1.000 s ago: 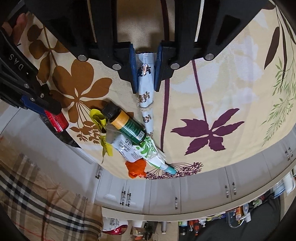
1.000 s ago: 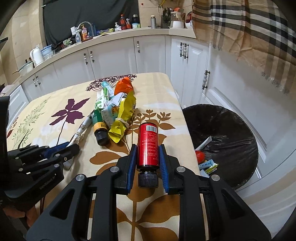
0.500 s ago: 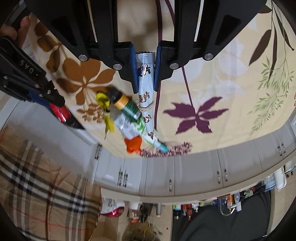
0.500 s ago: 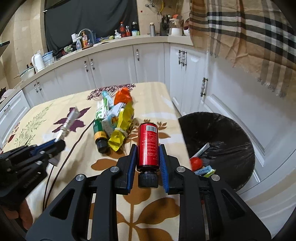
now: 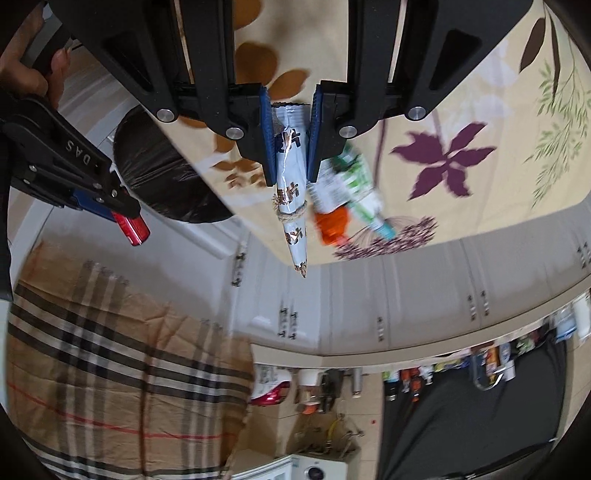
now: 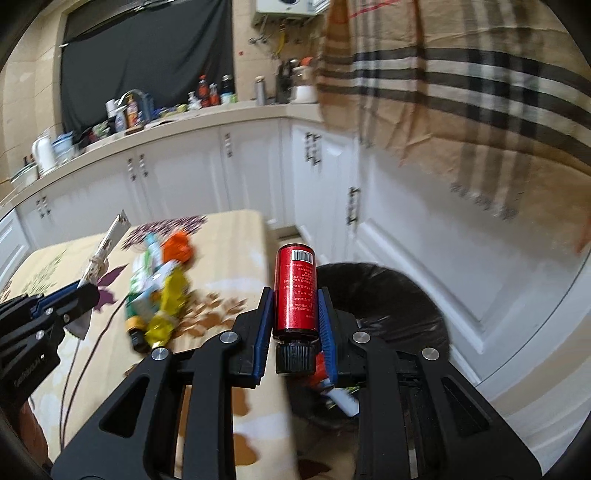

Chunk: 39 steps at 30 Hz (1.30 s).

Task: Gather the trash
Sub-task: 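Carry the red can and white tube over the bin and open both grippers, then move both open grippers back over the table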

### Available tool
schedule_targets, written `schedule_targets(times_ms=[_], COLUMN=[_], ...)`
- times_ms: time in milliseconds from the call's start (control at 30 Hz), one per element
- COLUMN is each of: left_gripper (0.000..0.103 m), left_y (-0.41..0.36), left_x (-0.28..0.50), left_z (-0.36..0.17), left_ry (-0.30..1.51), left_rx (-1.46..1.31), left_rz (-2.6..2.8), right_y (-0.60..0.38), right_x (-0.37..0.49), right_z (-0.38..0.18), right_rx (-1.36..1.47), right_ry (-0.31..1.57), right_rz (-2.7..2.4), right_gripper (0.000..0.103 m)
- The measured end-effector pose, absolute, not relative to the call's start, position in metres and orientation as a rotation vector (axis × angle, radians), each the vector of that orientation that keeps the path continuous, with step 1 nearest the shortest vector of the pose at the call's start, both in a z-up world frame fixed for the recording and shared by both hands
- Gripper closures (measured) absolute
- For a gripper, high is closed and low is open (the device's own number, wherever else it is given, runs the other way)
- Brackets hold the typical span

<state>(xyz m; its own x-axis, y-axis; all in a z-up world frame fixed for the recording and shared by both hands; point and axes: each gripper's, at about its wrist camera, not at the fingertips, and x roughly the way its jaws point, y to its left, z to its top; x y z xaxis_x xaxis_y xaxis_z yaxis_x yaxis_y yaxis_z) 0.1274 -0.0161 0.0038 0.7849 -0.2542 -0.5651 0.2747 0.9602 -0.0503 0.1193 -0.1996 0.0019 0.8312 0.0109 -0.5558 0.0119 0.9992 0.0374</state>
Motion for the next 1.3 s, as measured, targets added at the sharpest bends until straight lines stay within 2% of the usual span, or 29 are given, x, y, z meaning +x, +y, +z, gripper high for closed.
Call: schedule_targets(times_ms=[500, 900, 933, 1000, 1167, 1300], left_gripper=[0.086, 0.085, 0.084, 0.083, 0.066, 0.065], left_y=[-0.1, -0.14, -0.142, -0.146, -0.146, -0.142], left_x=[0.166, 0.192, 0.195, 0.2, 0.204, 0.202], left_z=[-0.012, -0.035, -0.036, -0.04, -0.041, -0.039], left_ry=[0.611, 0.649, 0.652, 0.669, 0.676, 0.671], left_rx=[0.14, 0.202, 0.202, 0.209, 0.19, 0.189], left_rz=[-0.391, -0.422, -0.423, -0.423, -0.422, -0.412], right_y=[-0.26, -0.284, -0.285, -0.287, -0.29, -0.288], right_x=[0.15, 0.174, 0.175, 0.178, 0.177, 0.175], right_z=[-0.016, -0.038, -0.04, -0.042, -0.045, -0.045], right_rx=[0.065, 0.09, 0.092, 0.1, 0.106, 0.104], right_ry=[0.589, 0.616, 0.616, 0.621, 0.628, 0.631], right_rz=[-0.109, -0.128, -0.13, -0.135, -0.147, -0.143], right_gripper=[0.08, 0.079, 0.078, 0.065, 0.064, 0.064])
